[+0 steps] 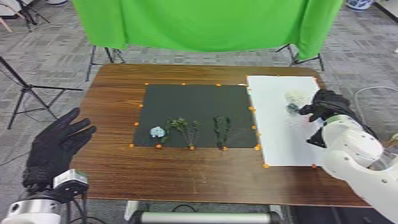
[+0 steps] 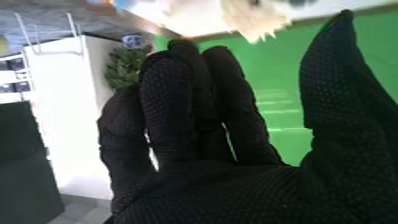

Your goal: Arrange flowers

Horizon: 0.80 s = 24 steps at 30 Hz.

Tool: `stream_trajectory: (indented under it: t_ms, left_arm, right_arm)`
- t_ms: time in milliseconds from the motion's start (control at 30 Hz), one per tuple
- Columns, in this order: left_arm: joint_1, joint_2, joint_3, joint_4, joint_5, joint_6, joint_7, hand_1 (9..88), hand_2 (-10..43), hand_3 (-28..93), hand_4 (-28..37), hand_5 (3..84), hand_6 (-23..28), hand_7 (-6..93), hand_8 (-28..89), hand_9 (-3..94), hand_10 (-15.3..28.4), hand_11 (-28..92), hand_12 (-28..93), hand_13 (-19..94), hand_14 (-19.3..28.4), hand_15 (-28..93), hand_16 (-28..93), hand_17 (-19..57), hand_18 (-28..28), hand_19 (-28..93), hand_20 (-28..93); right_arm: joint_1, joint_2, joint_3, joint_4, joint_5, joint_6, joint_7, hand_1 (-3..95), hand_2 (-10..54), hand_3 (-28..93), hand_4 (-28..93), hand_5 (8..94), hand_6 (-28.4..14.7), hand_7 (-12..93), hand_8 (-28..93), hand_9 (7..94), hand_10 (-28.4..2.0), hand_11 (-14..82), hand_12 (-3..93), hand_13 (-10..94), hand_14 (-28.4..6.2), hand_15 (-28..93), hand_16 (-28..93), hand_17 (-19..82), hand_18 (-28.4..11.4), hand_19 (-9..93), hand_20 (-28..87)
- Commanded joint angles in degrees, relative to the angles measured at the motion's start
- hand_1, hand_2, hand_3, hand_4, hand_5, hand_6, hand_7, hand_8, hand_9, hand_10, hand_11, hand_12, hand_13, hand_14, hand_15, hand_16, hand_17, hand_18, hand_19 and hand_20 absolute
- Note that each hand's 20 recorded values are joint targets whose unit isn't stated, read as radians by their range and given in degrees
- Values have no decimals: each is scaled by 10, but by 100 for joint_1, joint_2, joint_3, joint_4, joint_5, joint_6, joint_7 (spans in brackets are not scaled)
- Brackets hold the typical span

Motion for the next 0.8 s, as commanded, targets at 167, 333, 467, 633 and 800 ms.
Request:
stream_trajectory:
  t_ms: [167, 333, 467, 633, 800]
  left_arm:
    - [45, -15, 50, 22, -58, 58, 77, 252, 54, 820, -184, 387, 104, 132, -95, 366, 203, 273, 94, 268, 270, 494, -96, -85, 242, 598, -54]
    - [25, -2, 86, 30, -62, 59, 82, 253, 54, 820, -184, 387, 103, 133, -95, 366, 203, 272, 94, 268, 269, 495, -96, -85, 242, 598, -54]
    - [31, -20, 75, 26, -64, 75, 73, 253, 54, 819, -184, 386, 103, 133, -96, 365, 203, 272, 94, 268, 269, 495, -96, -85, 242, 599, -54]
    - [24, -27, 71, 23, -65, 64, 83, 253, 54, 819, -184, 386, 103, 132, -96, 365, 203, 272, 94, 269, 270, 495, -96, -85, 242, 599, -54]
    - [7, -18, 83, 33, -69, 63, 89, 252, 55, 818, -183, 387, 103, 134, -96, 365, 203, 271, 94, 268, 270, 496, -96, -85, 242, 599, -54]
  right_arm:
    - [61, -104, -178, 213, 0, -232, 44, 285, -95, 913, -283, 516, -80, 232, -160, 524, -188, 308, 137, 576, -135, 853, 84, 246, -241, 932, 430]
    - [0, -150, -96, 268, 77, -383, 83, 288, -95, 913, -283, 518, -78, 232, -159, 525, -187, 304, 137, 575, -134, 853, 84, 246, -242, 932, 427]
    - [12, -154, -166, 309, 33, -395, 66, 290, -95, 916, -283, 518, -78, 232, -160, 529, -188, 304, 137, 576, -134, 852, 83, 245, -242, 932, 427]
    - [107, -185, -336, 394, 20, -427, 151, 314, -95, 918, -282, 533, -65, 241, -163, 558, -177, 305, 136, 589, -130, 845, 82, 245, -240, 932, 421]
    - [127, -170, -451, 432, 4, -407, 224, 361, -95, 917, -282, 554, -49, 255, -170, 605, -155, 324, 140, 616, -116, 835, 86, 256, -241, 932, 413]
